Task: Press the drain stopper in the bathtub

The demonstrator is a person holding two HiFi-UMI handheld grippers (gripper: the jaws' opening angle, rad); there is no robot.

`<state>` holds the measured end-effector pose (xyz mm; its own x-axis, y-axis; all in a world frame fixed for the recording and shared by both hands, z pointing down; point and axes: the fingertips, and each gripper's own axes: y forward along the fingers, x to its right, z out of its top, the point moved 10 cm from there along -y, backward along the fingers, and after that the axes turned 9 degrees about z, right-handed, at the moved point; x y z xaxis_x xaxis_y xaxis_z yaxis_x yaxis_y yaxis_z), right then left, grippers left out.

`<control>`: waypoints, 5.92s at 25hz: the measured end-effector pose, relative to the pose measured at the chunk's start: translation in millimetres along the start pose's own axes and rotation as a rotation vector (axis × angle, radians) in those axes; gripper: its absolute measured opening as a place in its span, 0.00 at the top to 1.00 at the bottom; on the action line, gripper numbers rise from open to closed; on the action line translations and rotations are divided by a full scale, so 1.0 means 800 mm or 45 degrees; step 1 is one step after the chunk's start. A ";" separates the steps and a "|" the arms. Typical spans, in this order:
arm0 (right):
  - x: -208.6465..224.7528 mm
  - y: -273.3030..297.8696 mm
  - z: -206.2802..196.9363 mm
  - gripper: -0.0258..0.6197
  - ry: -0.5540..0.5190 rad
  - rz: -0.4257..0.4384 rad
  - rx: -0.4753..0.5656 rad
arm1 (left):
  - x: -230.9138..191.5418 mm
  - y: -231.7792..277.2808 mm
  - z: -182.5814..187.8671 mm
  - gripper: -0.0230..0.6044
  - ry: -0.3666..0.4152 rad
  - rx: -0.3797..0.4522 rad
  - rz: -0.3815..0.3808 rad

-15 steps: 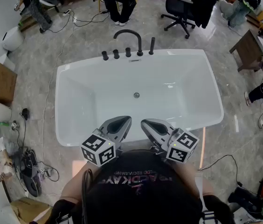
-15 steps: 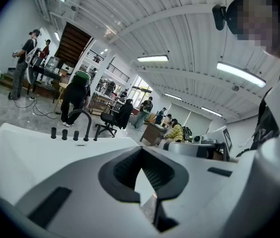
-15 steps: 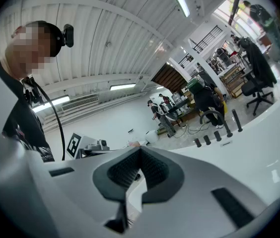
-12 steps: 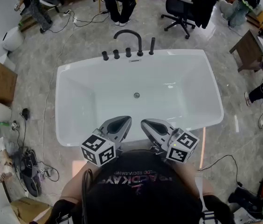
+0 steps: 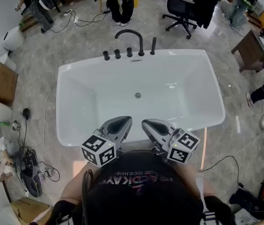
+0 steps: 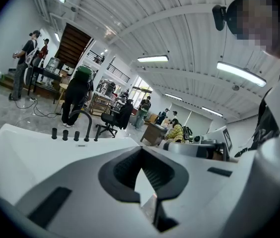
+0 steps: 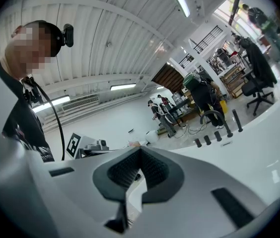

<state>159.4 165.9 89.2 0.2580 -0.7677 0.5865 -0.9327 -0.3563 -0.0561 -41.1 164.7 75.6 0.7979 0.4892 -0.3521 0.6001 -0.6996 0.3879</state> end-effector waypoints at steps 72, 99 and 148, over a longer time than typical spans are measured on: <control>0.039 -0.033 0.027 0.94 -0.113 -0.198 0.025 | -0.015 0.014 0.009 0.95 0.089 0.011 0.071; 0.132 -0.006 0.012 0.94 -0.054 -0.280 -0.150 | -0.073 0.032 -0.028 0.95 -0.049 0.001 0.200; 0.516 0.128 -0.238 0.94 -0.106 -0.520 -0.590 | -0.270 0.158 -0.265 0.95 -0.082 -0.132 0.298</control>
<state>122.2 -86.5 479.4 0.6185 -0.6639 0.4203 -0.7621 -0.3765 0.5267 -126.1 81.2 381.5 0.9125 0.2837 -0.2948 0.4047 -0.7311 0.5493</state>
